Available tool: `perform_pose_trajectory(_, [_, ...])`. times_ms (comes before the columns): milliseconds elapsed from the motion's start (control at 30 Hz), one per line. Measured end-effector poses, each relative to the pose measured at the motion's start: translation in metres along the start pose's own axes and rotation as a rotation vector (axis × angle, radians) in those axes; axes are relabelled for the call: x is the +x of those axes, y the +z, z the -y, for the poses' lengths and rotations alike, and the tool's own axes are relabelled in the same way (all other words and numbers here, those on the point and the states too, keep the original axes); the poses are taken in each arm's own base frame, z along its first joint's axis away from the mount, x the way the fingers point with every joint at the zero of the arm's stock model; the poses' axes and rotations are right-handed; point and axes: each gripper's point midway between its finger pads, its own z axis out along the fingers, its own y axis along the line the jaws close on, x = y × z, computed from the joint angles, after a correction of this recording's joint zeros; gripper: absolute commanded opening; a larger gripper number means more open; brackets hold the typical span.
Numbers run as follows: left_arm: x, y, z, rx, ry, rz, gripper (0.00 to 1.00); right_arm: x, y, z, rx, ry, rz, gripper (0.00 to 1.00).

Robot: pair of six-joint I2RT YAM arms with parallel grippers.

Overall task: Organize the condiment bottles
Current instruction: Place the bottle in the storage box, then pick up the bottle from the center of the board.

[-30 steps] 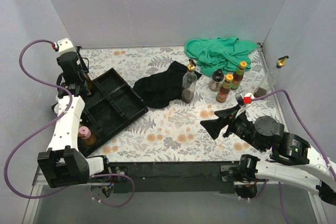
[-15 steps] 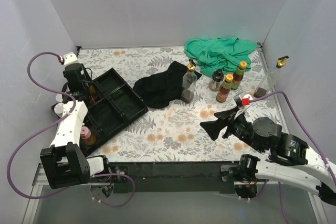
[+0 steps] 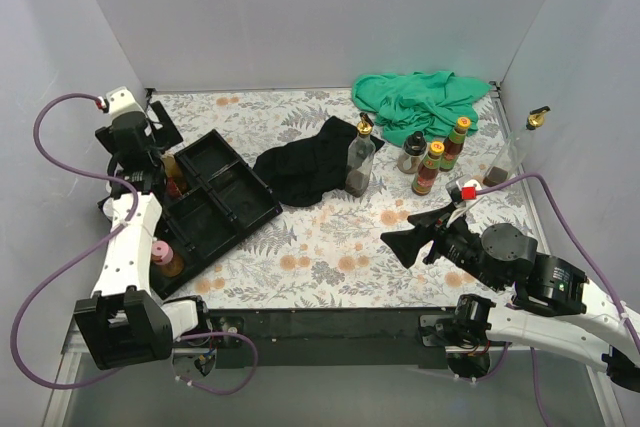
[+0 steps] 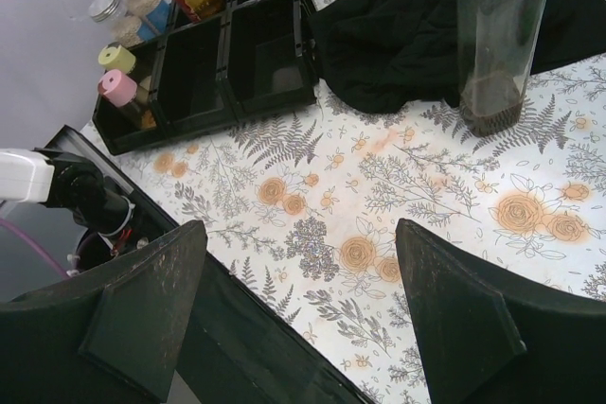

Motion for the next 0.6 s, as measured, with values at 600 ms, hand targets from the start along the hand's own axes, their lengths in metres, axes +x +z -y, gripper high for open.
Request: perform_pose_trajectory(600, [-0.101,-0.071,0.076,0.397,-0.199,0.002,0.96,0.008,-0.004,0.010,0.041,-0.013,-0.034,0.89])
